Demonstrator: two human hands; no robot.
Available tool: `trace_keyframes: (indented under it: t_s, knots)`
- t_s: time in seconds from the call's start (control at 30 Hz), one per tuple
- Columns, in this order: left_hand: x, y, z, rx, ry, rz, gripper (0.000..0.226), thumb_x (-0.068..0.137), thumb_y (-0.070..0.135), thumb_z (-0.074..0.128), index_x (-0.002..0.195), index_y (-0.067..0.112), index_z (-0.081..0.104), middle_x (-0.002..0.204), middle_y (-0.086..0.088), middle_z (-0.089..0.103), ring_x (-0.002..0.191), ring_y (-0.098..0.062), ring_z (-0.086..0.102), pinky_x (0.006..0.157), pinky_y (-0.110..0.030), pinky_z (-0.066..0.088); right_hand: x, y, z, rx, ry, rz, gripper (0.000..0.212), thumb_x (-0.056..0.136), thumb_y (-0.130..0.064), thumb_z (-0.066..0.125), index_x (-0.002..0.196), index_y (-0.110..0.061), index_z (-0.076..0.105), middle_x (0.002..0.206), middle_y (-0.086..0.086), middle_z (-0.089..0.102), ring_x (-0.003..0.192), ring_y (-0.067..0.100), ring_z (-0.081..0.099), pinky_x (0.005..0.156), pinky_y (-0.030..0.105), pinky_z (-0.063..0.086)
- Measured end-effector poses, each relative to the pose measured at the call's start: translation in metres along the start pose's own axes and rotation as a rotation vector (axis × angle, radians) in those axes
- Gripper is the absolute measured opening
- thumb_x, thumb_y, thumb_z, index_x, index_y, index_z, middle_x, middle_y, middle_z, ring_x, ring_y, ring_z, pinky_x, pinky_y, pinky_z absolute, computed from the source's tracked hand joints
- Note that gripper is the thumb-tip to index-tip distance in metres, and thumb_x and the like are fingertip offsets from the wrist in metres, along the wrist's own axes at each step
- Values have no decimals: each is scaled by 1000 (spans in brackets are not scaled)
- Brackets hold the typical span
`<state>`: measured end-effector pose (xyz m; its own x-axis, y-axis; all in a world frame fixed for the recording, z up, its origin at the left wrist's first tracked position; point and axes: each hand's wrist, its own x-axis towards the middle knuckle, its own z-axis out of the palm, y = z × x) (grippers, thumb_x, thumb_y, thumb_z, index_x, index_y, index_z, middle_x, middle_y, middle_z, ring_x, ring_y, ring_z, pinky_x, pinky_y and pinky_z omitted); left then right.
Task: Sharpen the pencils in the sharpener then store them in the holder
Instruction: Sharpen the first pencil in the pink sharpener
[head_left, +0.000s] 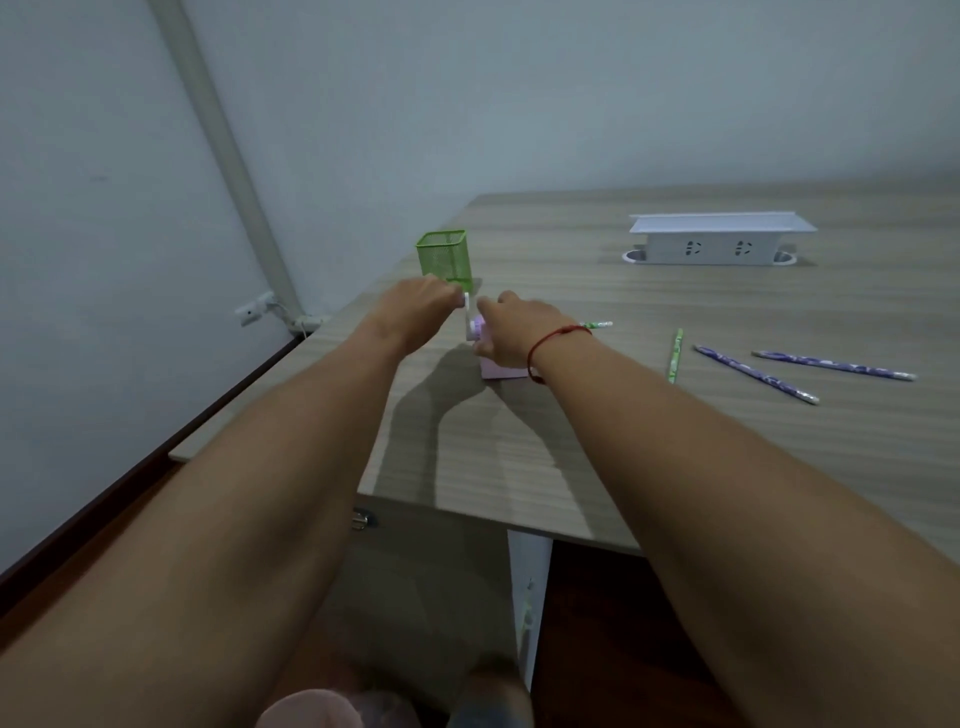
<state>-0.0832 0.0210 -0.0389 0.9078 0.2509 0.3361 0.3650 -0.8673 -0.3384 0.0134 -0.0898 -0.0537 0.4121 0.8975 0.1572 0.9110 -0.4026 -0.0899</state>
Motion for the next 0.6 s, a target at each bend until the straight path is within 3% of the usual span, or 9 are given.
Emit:
trace_keyframes:
  t_s: [0.4, 0.6]
  knots:
    - [-51, 23, -3, -133, 138, -17, 18, 95, 4, 47, 109, 3, 59, 95, -25, 66, 85, -42, 63, 63, -41, 41, 0, -11, -3, -63, -10, 42, 51, 88, -39, 63, 131, -14, 52, 132, 13, 50, 115, 32, 57, 90, 39, 47]
    - [-62, 36, 13, -145, 30, -109, 22, 97, 6, 43, 116, 3, 54, 99, -25, 63, 90, -43, 60, 66, -42, 36, -1, -13, -3, -64, -3, 39, 51, 91, -39, 58, 132, -11, 50, 130, 15, 50, 115, 34, 56, 89, 37, 46]
